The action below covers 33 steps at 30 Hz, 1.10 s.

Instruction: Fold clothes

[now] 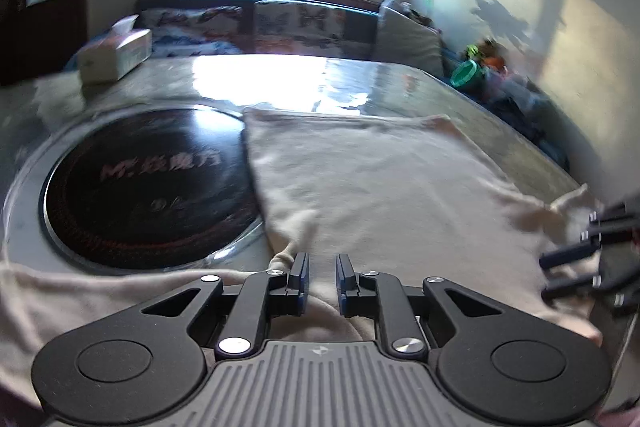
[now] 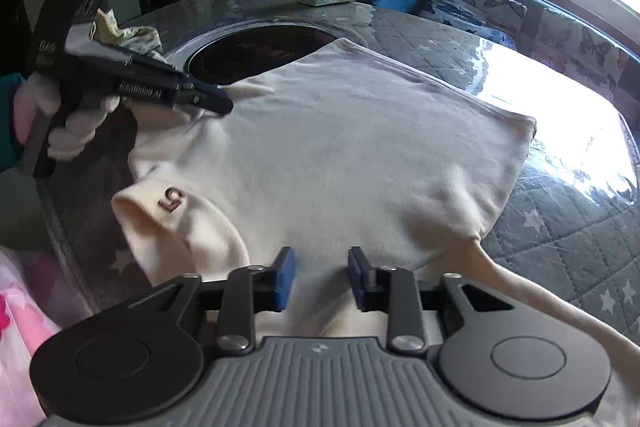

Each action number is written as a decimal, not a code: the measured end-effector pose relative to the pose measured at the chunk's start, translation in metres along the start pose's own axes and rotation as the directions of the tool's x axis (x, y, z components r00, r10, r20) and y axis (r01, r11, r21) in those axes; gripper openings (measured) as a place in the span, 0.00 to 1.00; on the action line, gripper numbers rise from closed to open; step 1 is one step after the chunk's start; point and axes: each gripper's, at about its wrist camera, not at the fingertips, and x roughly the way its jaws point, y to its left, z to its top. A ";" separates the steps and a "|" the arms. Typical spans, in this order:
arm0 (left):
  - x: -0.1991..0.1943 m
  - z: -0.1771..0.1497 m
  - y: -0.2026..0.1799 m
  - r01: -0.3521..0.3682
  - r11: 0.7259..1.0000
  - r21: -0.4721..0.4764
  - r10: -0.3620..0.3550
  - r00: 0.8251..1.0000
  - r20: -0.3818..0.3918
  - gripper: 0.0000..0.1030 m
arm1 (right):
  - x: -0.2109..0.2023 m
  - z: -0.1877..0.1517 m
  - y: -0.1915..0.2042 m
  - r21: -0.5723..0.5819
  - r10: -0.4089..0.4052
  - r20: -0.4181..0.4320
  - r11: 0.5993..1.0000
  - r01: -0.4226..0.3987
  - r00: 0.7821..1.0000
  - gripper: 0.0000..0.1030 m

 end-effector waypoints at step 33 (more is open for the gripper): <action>-0.016 -0.039 -0.093 0.217 0.942 0.257 -0.203 0.976 -0.080 0.19 | -0.046 -0.022 -0.009 0.171 -0.003 0.066 0.985 -0.008 0.998 0.33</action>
